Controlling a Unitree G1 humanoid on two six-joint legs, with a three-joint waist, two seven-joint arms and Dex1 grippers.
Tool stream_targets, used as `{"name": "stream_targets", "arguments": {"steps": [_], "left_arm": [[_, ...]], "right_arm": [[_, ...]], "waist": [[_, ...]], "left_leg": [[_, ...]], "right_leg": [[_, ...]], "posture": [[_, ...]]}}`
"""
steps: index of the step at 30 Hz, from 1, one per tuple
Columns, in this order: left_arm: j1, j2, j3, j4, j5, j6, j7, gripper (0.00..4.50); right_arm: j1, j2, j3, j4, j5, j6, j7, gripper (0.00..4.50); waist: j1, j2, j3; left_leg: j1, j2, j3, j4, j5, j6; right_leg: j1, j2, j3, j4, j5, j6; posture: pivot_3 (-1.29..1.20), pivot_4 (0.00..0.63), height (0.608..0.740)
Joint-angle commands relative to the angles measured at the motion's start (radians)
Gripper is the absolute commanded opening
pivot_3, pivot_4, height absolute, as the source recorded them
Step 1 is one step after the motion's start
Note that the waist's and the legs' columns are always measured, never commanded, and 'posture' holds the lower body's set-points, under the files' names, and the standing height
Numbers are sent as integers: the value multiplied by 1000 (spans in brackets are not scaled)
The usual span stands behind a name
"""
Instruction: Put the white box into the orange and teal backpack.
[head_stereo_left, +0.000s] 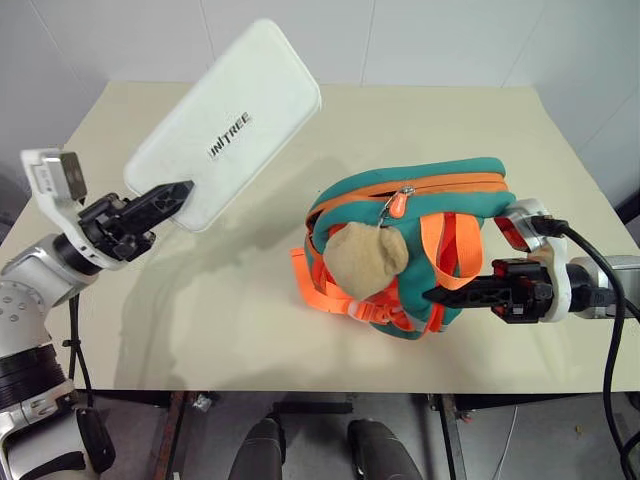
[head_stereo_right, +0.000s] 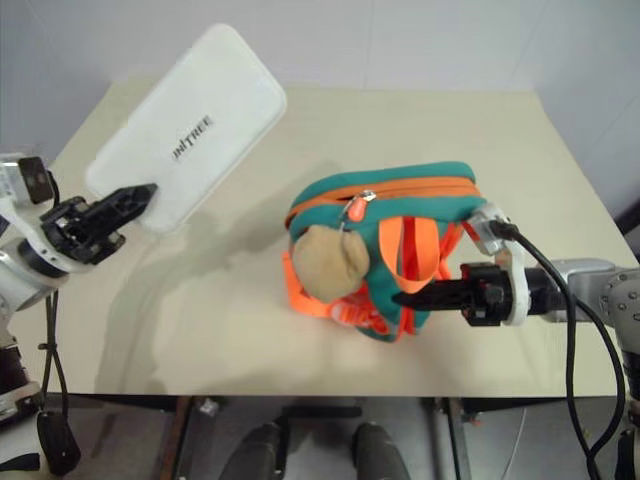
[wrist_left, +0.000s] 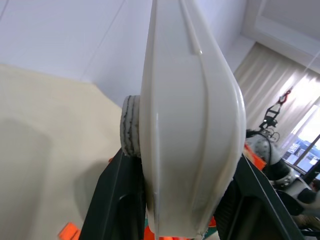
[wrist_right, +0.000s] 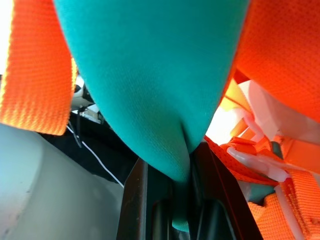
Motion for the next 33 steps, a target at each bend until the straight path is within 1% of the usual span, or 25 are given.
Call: {"name": "stream_targets", "arguments": {"steps": [1, 5, 9, 11, 15, 19, 27, 31, 33], "left_arm": [[17, 95, -42, -134, -102, 83, -77, 1277], [28, 171, -121, -144, -28, 32, -161, 1277], [-3, 220, -187, -87, 74, -72, -242, 1277], [-20, 227, -216, -58, 122, -125, -268, 1277], [-101, 189, -267, 31, 238, -285, -276, 1277], [-136, 213, -325, 83, 306, -356, -360, 1277], [-237, 255, -418, 244, 460, -517, -486, 1277], [-328, 265, -453, 390, 554, -625, -517, 1277], [-353, 270, -479, 434, 591, -662, -545, 1277]], "right_arm": [[-36, 24, 35, 25, -62, -34, 41, 21], [-59, 46, 60, 41, -103, -43, 65, 21], [-66, 67, 73, 38, -126, -45, 79, 21], [-71, 75, 74, 40, -135, -45, 83, 21], [-74, 89, 71, 36, -145, -45, 87, 21], [-67, 86, 61, 31, -147, -43, 93, 21], [-57, 90, 43, 22, -147, -44, 85, 21], [-51, 97, 31, 16, -140, -45, 73, 21], [-50, 98, 26, 16, -139, -45, 70, 21]], "waist": [[-3, -1, 0], [-2, 0, 1], [-4, 0, 1], [-4, 0, 1], [0, 0, 1], [-1, 0, 1], [-1, 0, 1], [0, 0, 1], [0, 0, 1]], "left_leg": [[0, 0, 0, 0, 0, 0], [1, 0, 0, -1, 0, 0], [2, 0, 1, -1, 0, -1], [2, 0, 1, -1, 0, -1], [3, 0, 1, 0, 0, -1], [3, 0, 1, 0, 0, 0], [3, 0, 1, 0, 0, 0], [3, 0, 1, 1, 0, 0], [3, 0, 1, 1, 0, 0]], "right_leg": [[0, 0, 0, 0, 0, 0], [0, 0, 0, 1, 0, 0], [0, 1, 0, 2, -1, -1], [0, 2, 1, 3, -1, -2], [0, 1, 1, 3, -1, -2], [0, 1, 1, 3, -1, -2], [0, 1, 1, 5, -1, -1], [0, 2, 1, 6, -1, -2], [0, 1, 1, 7, -1, -1]], "posture": [[0, 150, 740], [0, 150, 740], [0, 150, 740], [0, 150, 740], [0, 150, 740], [0, 150, 740], [0, 150, 740], [0, 150, 740], [0, 150, 740]]}}
